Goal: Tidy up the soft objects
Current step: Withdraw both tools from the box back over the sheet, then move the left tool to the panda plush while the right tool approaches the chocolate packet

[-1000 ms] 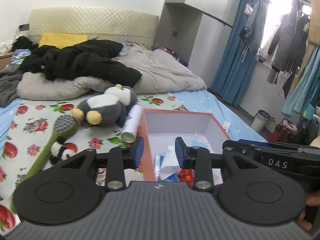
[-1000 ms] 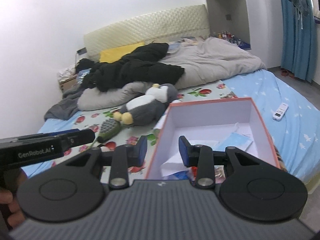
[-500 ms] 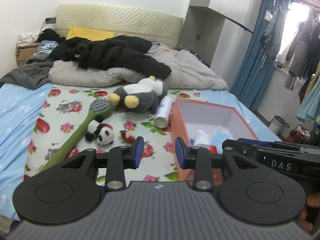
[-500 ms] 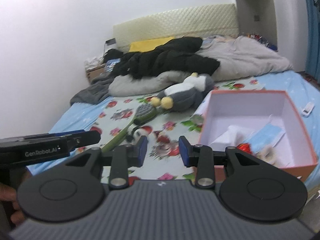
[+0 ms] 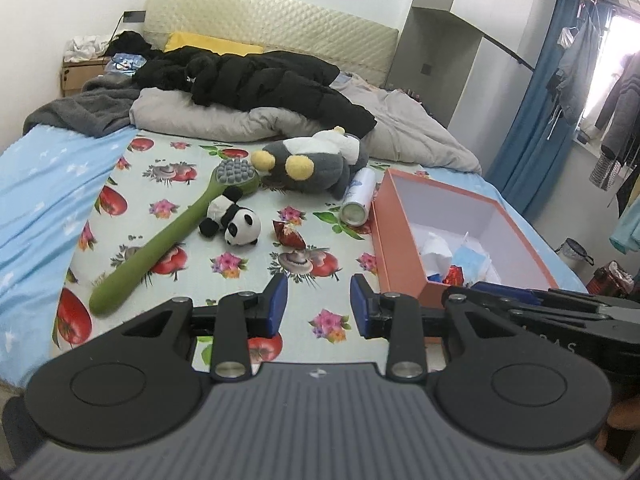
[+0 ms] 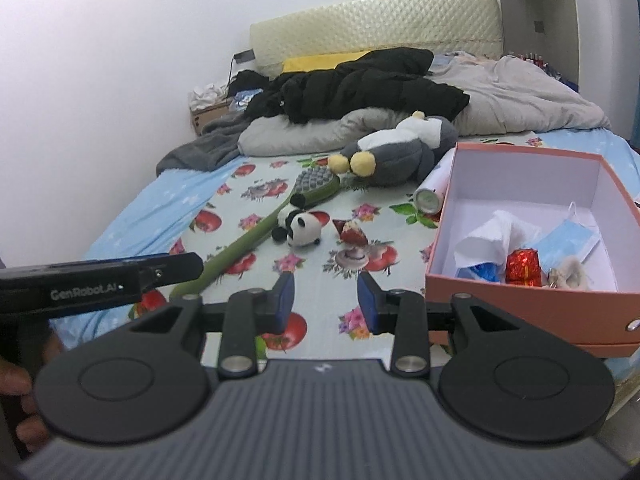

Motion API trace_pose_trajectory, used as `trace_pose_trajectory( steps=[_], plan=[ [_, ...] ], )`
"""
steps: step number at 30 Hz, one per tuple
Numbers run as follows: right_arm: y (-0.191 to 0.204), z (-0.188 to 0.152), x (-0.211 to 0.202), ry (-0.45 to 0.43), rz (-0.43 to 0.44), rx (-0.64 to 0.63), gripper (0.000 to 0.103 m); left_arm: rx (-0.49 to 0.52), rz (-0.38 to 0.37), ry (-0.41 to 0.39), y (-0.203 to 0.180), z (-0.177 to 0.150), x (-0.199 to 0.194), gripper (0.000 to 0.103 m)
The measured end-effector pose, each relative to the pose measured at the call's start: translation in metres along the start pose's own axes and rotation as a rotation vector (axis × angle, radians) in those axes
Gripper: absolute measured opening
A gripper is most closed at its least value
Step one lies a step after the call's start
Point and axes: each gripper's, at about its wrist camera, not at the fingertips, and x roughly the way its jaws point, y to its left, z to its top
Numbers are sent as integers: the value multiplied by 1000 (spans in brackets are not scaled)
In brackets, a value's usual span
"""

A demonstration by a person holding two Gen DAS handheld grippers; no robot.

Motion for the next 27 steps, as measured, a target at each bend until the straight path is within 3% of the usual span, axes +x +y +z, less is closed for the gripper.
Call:
trace_pose_trajectory(
  steps=[13,20,27],
  plan=[
    [6,-14,13,0,25,-28,38,-22,26,8,10,-15,17,40],
    [1,-23,39,32,12,-34,38,-53,30,66,24,-19,53,45],
    [3,-21,70,53,7,-51,38,-71,36,71,46,-9,90,45]
  ],
)
